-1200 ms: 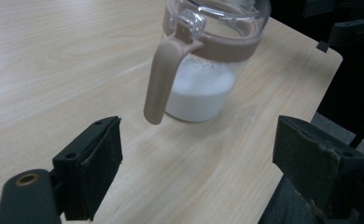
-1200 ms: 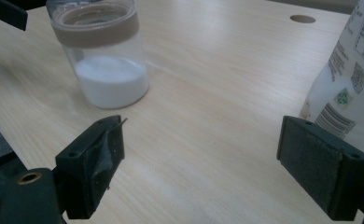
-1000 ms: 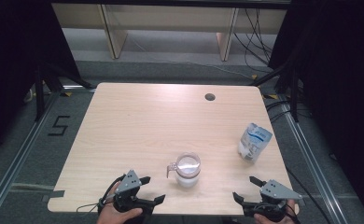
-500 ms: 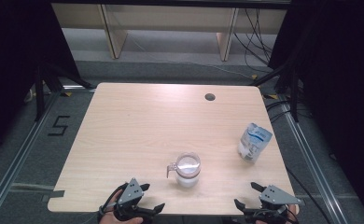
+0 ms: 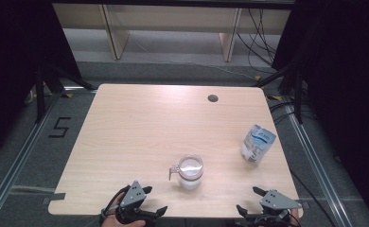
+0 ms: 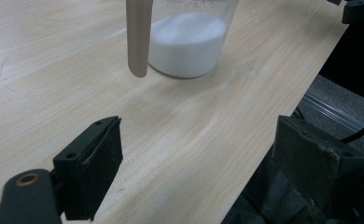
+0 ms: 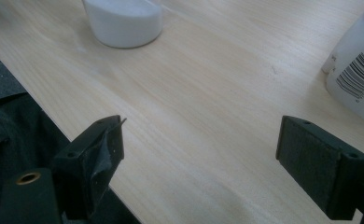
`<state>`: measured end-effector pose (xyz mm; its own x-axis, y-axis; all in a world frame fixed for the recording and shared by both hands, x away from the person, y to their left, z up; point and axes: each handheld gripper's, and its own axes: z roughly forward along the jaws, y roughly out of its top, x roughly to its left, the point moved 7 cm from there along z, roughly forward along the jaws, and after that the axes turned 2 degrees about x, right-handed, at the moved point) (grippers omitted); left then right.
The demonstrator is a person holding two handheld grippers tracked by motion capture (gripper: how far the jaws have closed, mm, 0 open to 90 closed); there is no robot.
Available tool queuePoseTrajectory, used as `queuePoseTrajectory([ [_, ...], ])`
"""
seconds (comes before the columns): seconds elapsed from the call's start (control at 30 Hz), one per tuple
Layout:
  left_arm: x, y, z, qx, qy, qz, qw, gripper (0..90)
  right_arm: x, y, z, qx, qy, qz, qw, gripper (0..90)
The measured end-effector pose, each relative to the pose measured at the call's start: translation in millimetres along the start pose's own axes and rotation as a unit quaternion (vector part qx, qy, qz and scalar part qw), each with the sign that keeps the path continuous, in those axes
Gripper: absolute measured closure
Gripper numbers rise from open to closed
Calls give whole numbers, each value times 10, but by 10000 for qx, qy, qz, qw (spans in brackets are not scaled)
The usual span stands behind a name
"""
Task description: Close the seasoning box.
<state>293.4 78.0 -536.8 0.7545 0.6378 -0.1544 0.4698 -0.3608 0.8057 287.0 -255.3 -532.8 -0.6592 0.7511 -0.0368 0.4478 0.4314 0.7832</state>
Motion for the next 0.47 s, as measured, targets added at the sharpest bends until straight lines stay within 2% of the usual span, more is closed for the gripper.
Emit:
queuePoseTrajectory([
  [0.07, -15, 8, 13, -77, -40, -50, 10000, 155, -13, 5, 5, -40, -26, -62, 10000, 157],
  [0.13, -12, 7, 11, -42, -44, -23, 10000, 155, -2, -3, 8, 11, 24, 6, 10000, 157],
  [0.17, -11, 7, 10, -43, -34, -24, 10000, 155, -15, 2, 7, -25, -29, -38, 10000, 157],
  [0.23, -12, 7, 11, -56, -23, -69, 10000, 154, 6, -3, 9, 13, 63, 26, 10000, 157],
  [0.3, -19, 5, 14, -68, -16, -150, 9999, 154, -1, -3, 8, 10, 25, 5, 10000, 157],
  [0.37, -18, 3, 16, -54, -17, -146, 9999, 155, 7, -2, 8, 4, 64, 30, 10000, 157],
  [0.4, -11, -3, 12, -8, -15, -105, 9999, 154, -12, 4, 8, -37, -10, -45, 10000, 157],
  [0.47, -6, -8, 8, 33, 13, -99, 9999, 154, -18, 2, 8, -20, -23, -41, 10000, 157],
])
